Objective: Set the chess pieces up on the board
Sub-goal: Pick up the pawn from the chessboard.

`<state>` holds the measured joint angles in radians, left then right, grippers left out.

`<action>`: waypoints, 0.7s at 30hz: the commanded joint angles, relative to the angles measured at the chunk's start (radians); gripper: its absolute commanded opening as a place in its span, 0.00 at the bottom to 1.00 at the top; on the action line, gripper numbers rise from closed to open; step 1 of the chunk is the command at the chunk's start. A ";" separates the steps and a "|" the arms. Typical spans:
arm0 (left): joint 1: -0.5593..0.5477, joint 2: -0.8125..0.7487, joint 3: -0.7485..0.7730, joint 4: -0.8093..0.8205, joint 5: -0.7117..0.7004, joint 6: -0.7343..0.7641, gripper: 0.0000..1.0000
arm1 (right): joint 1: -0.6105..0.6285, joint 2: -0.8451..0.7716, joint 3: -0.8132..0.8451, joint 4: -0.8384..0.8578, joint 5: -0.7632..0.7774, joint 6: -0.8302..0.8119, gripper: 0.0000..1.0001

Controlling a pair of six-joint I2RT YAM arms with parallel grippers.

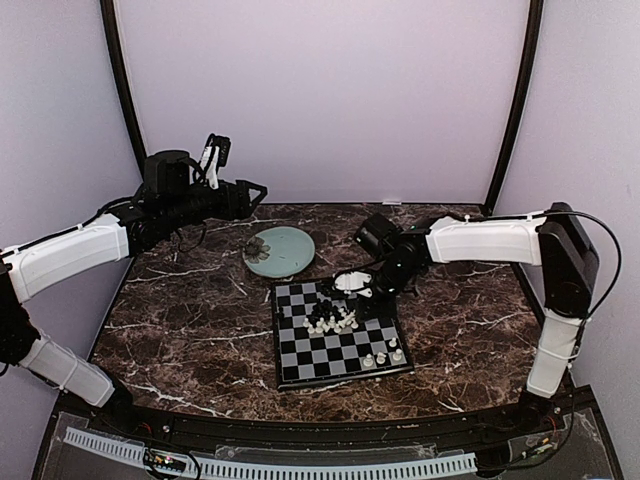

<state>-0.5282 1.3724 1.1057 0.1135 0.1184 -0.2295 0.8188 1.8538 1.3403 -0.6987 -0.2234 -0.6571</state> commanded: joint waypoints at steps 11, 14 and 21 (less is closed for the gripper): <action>-0.001 -0.033 0.000 0.000 0.007 -0.001 0.79 | 0.020 0.052 0.013 0.040 0.005 -0.012 0.23; -0.001 -0.033 0.000 -0.001 0.008 -0.001 0.79 | 0.028 0.060 0.017 0.036 0.005 -0.013 0.22; -0.001 -0.033 0.001 0.000 0.007 -0.001 0.79 | 0.034 0.045 0.011 0.030 0.002 -0.012 0.11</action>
<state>-0.5282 1.3724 1.1057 0.1135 0.1188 -0.2295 0.8440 1.9076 1.3403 -0.6769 -0.2161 -0.6701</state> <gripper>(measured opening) 0.794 0.133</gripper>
